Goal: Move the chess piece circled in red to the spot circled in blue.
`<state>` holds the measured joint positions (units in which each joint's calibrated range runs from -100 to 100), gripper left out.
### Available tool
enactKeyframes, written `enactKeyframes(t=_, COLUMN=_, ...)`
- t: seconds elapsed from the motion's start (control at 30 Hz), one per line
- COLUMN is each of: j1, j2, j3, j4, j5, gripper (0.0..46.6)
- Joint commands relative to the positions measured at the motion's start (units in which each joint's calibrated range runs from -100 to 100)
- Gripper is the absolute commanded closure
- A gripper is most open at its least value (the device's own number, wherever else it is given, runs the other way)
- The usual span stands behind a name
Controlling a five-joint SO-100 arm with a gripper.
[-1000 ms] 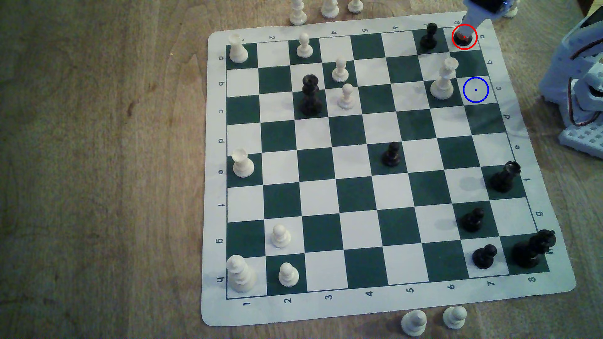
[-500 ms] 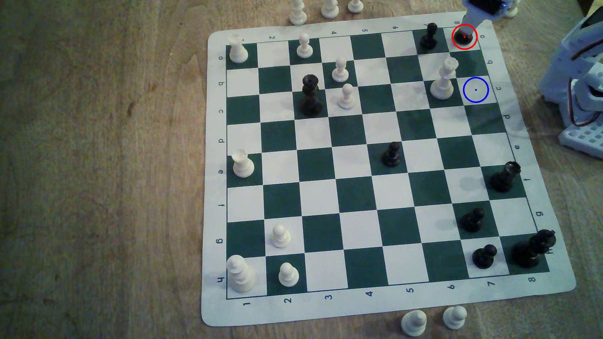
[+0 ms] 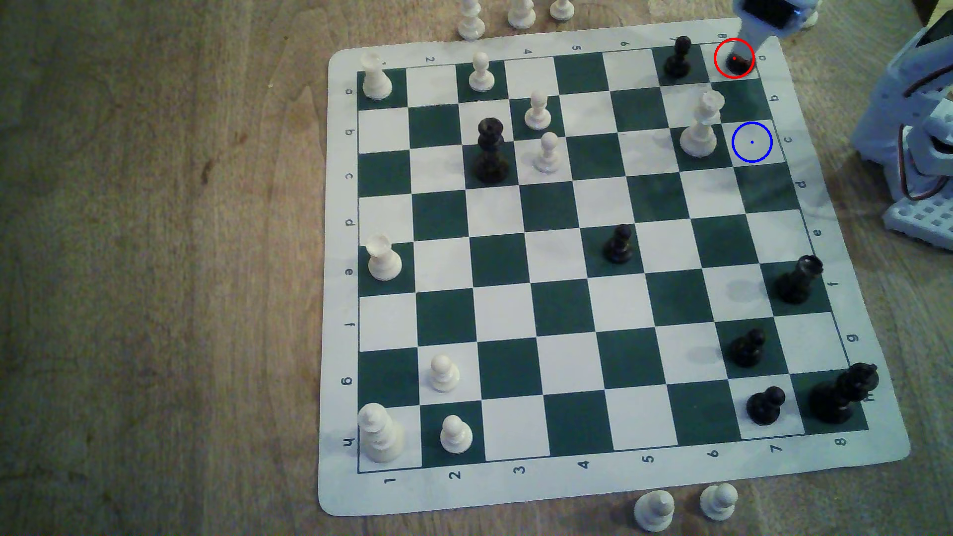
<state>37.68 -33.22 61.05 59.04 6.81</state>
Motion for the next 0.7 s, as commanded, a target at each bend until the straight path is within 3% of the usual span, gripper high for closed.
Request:
enactKeyframes(t=0.0, j1=-1.0, j2=-6.1, j3=-5.9, j4=6.7, j5=-0.4, gripper=46.4)
enactKeyframes(t=0.33, j1=-7.7, j2=-14.9, j3=-6.2, j4=17.9, j5=-2.9, gripper=46.4)
enactKeyframes(t=0.5, j1=-13.0, j2=-19.0, j3=-7.0, j4=22.4, j5=-5.3, gripper=46.4)
enactKeyframes(t=0.67, j1=-22.2, j2=-23.4, j3=-4.5, j4=24.0, j5=-9.2, gripper=46.4)
